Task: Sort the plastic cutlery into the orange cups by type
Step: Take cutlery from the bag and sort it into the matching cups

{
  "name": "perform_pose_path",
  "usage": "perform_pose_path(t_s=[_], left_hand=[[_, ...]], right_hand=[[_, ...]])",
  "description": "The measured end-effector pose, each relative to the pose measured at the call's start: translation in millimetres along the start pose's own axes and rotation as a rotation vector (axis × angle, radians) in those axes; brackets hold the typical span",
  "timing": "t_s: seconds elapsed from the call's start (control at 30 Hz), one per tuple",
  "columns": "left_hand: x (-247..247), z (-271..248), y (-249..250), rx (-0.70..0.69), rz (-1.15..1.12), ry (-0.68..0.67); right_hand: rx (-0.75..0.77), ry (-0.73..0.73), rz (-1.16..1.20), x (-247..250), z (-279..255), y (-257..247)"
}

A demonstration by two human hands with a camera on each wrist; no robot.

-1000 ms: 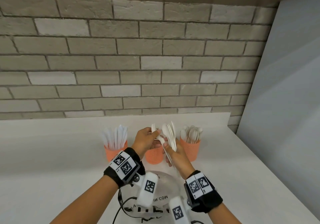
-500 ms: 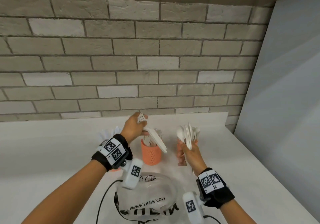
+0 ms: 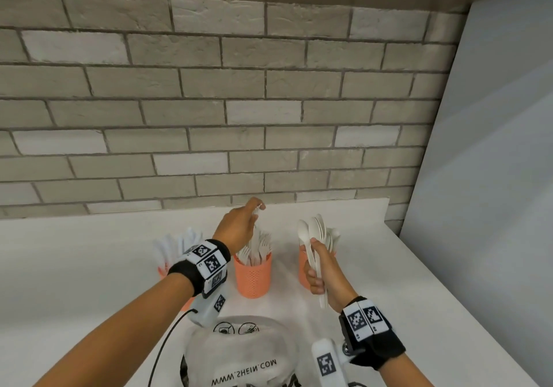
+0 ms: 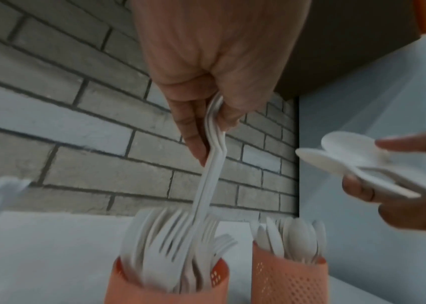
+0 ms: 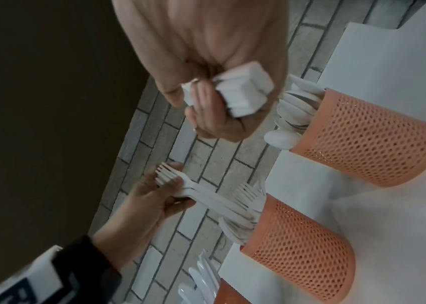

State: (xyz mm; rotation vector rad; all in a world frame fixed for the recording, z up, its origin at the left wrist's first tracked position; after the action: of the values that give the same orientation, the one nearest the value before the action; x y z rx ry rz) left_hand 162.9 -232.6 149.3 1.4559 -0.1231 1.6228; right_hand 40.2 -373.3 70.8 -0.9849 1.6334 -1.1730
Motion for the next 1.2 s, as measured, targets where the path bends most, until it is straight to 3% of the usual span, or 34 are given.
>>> perform_pose_path(t_s=[0.27,0.57,0.73,0.93,1.07,1.13,1.2], left_hand=[[-43,4,-32,0.084,0.025,-0.105],[-75,-7,-41,0.111,0.319,-0.285],[-84,-8,-43,0.167,0.300,-0.324],[-91,-9,-39,0.168,0.445,-0.405],[-84,-7,-35,0.200,0.332,-0.440],[-71,-4,-26,0.170,0.185,-0.334],[-52,-3,-15,0.184,-0.139,-0.152]], right_hand=[[-0.034,-0.102,0.143,1,16,13],[0.085,-0.079,-0.087,7,22,16],[0.124,-0.044,-0.179,3,17,9],[0.179,-0.032,-0.194,-1,13,7],[0.180,-0.024,-0.177,0,14,7],[0.168,-0.006,-0.158,3,16,8],[0.149,0.004,-0.115,5,18,10]])
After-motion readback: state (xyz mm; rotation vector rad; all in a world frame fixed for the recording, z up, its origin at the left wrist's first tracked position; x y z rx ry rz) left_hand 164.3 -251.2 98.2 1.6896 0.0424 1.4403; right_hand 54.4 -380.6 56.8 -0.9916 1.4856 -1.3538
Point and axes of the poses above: each hand's wrist, its own z-axis towards the middle knuckle, its own x-axis out of the back of the hand, y = z × x, the point moved 6 cm from there along z, towards the middle knuckle, and after that the axes turned 5 degrees about -y, right-handed, at the moved point
